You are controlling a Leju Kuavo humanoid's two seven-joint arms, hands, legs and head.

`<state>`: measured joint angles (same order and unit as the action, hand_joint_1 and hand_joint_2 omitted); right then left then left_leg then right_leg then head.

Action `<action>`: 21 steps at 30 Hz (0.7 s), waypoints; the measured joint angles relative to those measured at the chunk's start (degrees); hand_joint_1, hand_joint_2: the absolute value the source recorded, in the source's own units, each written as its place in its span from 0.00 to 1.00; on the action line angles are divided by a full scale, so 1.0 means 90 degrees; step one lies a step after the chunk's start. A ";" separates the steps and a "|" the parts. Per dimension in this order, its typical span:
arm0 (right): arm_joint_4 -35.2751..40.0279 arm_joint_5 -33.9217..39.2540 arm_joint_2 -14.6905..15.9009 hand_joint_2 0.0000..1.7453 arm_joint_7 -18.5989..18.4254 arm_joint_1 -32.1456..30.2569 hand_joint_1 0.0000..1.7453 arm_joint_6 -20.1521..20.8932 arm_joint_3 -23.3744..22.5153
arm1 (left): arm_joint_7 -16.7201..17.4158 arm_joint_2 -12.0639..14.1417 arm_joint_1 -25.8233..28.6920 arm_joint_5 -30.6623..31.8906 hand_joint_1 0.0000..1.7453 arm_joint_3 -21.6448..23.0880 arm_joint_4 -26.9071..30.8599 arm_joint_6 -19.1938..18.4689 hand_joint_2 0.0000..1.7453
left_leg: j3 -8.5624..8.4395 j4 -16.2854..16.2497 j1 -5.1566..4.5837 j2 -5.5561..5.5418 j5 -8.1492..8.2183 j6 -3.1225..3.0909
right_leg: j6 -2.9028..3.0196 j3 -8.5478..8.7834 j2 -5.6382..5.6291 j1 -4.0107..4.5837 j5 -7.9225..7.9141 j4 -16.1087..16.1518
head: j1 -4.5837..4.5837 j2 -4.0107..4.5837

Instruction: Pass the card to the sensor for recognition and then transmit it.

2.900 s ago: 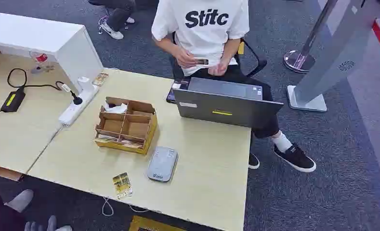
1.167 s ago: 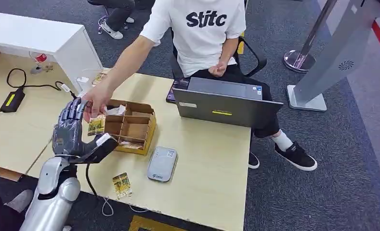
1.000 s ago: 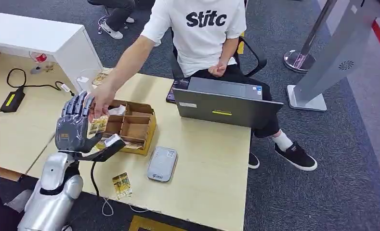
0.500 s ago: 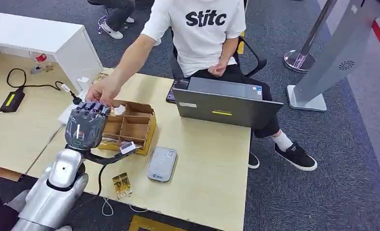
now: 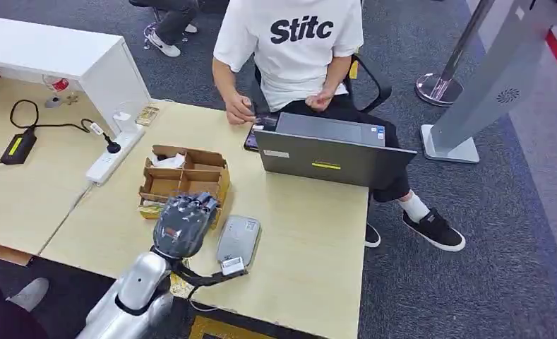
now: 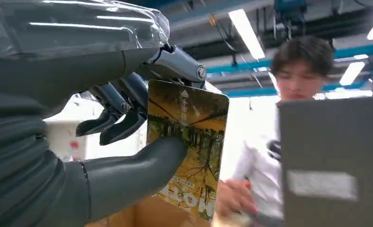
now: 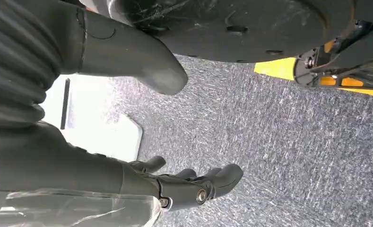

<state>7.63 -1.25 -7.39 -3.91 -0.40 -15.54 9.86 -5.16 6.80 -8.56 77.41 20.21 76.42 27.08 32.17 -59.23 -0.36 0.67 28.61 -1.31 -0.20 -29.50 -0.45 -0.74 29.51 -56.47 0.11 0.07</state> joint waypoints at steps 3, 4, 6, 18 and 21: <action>-0.0017 0.0022 -0.0002 1.00 0.0015 0.0000 0.00 -0.0007 0.0007 | -0.0017 -0.0231 0.0073 -0.0153 1.00 0.0220 -0.0219 -0.0066 1.00 | -0.0001 0.0000 0.0000 -0.0001 0.0000 0.0000 | -0.0003 0.0000 0.0000 0.0001 -0.0002 0.0000 | 0.0000 0.0000; -0.0019 0.0031 -0.0002 1.00 0.0015 0.0000 0.00 -0.0010 0.0007 | -0.0053 -0.0292 0.0088 -0.0223 1.00 0.0265 -0.0308 -0.0075 1.00 | -0.0001 0.0000 0.0000 -0.0001 -0.0001 0.0001 | -0.0003 0.0000 0.0001 0.0001 -0.0002 -0.0001 | 0.0000 0.0000; -0.0022 0.0058 -0.0002 1.00 0.0017 0.0000 0.00 -0.0010 0.0010 | -0.0119 -0.0414 0.0121 -0.0320 1.00 0.0341 -0.0494 -0.0087 1.00 | -0.0001 0.0000 0.0001 -0.0001 -0.0001 0.0001 | -0.0003 0.0000 0.0001 0.0001 -0.0003 -0.0002 | 0.0000 0.0000; -0.0053 0.0078 -0.0002 1.00 0.0005 -0.0001 0.00 0.0007 0.0027 | -0.0092 -0.0688 0.0254 -0.0289 1.00 0.0460 -0.1421 -0.0092 1.00 | 0.0000 0.0001 0.0009 0.0000 -0.0002 0.0003 | -0.0002 -0.0002 0.0000 0.0005 -0.0002 -0.0005 | -0.0002 0.0000; -0.0056 0.0078 -0.0002 1.00 0.0005 -0.0001 0.00 0.0010 0.0032 | -0.0092 -0.0693 0.0252 -0.0274 1.00 0.0462 -0.1516 -0.0092 1.00 | -0.0001 0.0001 0.0008 0.0000 -0.0002 0.0003 | -0.0003 -0.0001 0.0000 0.0005 -0.0002 -0.0005 | 0.0000 0.0000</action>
<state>7.13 -0.55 -7.41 -3.87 -0.42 -15.45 10.14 -5.99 0.57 -6.30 74.95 24.37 62.78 26.25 32.16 -59.22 -0.29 0.67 28.59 -1.28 -0.23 -29.50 -0.45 -0.70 29.49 -56.52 0.11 0.07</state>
